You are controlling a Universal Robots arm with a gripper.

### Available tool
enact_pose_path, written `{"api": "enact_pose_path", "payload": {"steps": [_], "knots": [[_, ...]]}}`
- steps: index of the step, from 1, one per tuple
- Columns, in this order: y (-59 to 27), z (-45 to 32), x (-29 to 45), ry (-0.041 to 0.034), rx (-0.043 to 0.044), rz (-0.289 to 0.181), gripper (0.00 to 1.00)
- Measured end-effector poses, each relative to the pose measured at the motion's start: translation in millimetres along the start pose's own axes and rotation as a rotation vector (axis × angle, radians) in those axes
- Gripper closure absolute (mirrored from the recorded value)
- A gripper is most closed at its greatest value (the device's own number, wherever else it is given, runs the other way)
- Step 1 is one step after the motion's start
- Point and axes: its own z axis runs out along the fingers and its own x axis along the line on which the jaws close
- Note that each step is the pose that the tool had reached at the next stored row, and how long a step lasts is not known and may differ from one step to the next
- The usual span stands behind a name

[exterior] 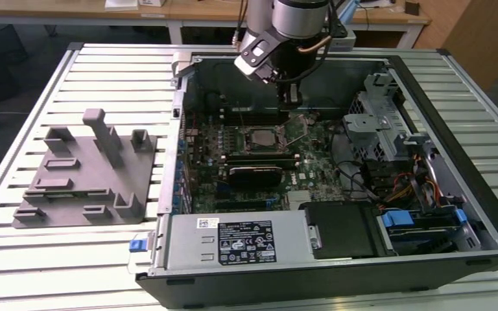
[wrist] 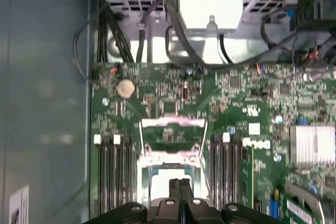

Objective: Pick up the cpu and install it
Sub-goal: 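Close the cpu cover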

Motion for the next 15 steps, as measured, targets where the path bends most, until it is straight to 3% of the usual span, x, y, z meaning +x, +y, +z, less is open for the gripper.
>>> {"api": "enact_pose_path", "payload": {"steps": [15], "knots": [[5.0, 0.9, 0.1, 0.0001, 0.0002, 0.000, 0.89]]}}
